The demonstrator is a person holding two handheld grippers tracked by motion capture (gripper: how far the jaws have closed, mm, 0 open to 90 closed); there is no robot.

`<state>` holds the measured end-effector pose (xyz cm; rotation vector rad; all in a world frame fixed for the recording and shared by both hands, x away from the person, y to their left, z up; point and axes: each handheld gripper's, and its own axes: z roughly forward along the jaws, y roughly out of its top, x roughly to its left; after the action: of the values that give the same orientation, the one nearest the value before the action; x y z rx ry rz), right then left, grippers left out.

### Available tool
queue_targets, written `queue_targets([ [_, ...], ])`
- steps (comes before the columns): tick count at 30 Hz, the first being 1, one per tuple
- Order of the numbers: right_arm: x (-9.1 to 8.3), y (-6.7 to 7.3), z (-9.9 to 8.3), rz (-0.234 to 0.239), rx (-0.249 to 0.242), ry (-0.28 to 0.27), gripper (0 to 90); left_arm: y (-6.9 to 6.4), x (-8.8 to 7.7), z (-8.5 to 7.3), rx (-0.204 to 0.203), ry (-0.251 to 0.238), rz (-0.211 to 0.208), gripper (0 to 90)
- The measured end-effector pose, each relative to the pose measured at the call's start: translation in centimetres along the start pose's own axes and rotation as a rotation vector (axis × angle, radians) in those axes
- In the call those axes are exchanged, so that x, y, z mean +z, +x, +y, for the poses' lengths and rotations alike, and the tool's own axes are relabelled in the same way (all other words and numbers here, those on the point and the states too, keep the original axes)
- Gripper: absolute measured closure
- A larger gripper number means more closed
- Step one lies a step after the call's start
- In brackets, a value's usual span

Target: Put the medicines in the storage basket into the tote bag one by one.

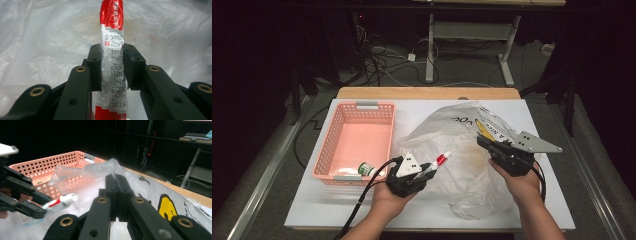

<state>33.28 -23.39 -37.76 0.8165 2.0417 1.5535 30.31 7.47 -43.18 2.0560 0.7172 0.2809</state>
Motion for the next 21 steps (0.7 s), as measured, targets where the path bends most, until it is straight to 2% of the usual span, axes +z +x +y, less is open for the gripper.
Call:
queue_targets([
  [2,0.0,0.0,0.0,0.0,-0.001,0.0,90.0,0.3,0.8,0.1,-0.017,0.008,-0.003,68.7],
  [15,0.2,-0.2,-0.1,0.003,-0.002,0.0,90.0,-0.1,5.8,1.9,-0.003,0.035,0.0,68.6],
  [18,0.2,-0.3,-0.1,0.001,0.001,-0.003,90.0,-0.1,7.0,2.4,-0.018,0.034,0.007,68.6],
  [21,0.2,-0.3,-0.1,-0.003,0.009,-0.007,90.0,-0.2,8.1,3.0,-0.011,0.041,0.009,68.6],
])
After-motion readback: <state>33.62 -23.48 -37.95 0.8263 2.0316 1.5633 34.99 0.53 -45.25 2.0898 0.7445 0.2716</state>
